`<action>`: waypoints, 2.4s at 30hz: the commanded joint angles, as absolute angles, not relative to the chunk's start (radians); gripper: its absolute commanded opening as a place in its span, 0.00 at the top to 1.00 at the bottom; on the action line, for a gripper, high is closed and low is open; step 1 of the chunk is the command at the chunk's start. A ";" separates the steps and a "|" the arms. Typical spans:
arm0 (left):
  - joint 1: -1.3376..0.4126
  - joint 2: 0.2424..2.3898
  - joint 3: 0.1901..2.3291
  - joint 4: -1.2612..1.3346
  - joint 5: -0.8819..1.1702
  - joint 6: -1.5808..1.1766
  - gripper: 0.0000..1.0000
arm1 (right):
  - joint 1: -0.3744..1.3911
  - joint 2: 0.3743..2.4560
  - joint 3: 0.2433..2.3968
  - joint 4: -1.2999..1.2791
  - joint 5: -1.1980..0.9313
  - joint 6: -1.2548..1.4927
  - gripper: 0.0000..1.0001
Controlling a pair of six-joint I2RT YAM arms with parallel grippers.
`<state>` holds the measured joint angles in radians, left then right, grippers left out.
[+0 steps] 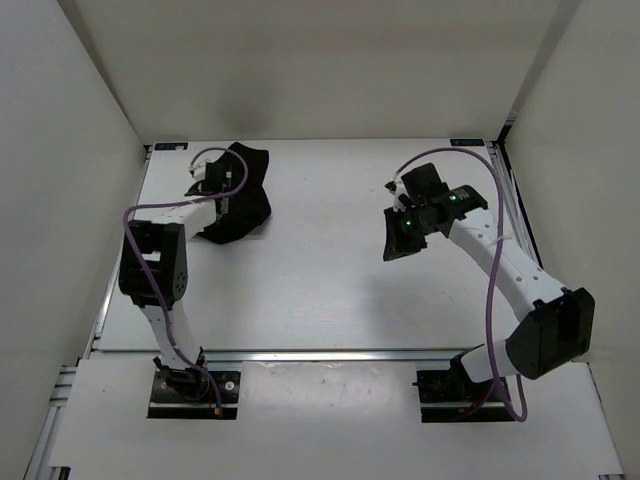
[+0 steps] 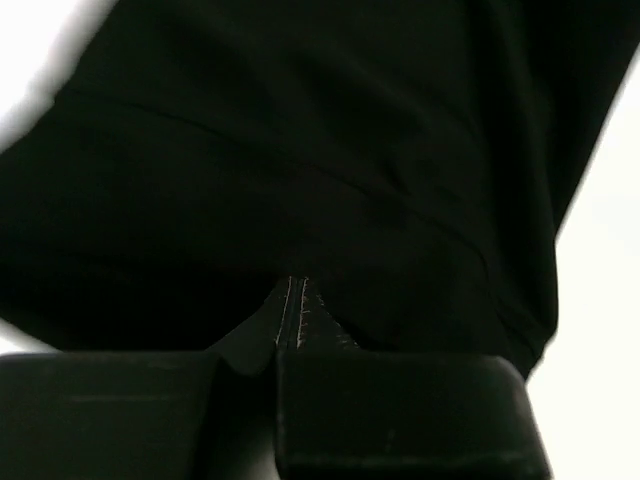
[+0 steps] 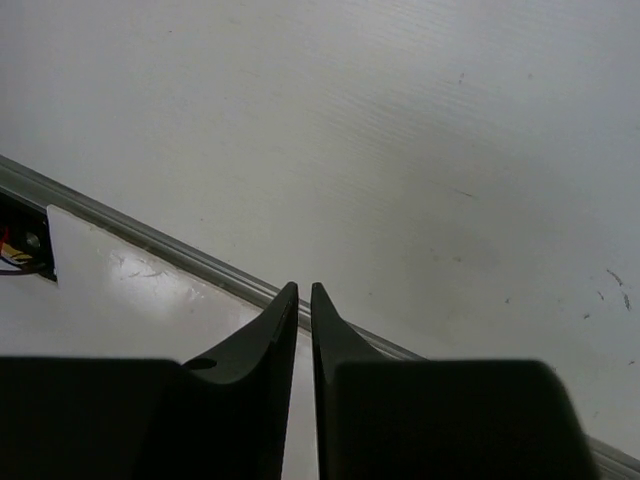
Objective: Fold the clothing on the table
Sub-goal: Flatten the skirt out
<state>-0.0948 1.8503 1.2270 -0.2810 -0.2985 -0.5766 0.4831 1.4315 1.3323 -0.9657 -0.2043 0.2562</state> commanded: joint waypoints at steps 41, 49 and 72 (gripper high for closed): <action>-0.282 1.157 0.845 -0.538 0.229 -0.683 0.77 | 0.632 1.627 1.224 -0.661 -0.350 0.290 0.49; -0.265 1.114 0.807 -0.557 0.244 -0.675 0.77 | 0.664 1.756 1.216 -0.621 -0.347 0.282 0.55; -0.270 1.089 0.768 -0.546 0.235 -0.663 0.78 | 0.664 1.414 1.750 -0.886 0.533 0.319 1.00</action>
<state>-0.2703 1.1103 0.7784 -0.5594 0.2287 -0.6731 0.6601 1.3426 1.8099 -0.7818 0.3141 0.2619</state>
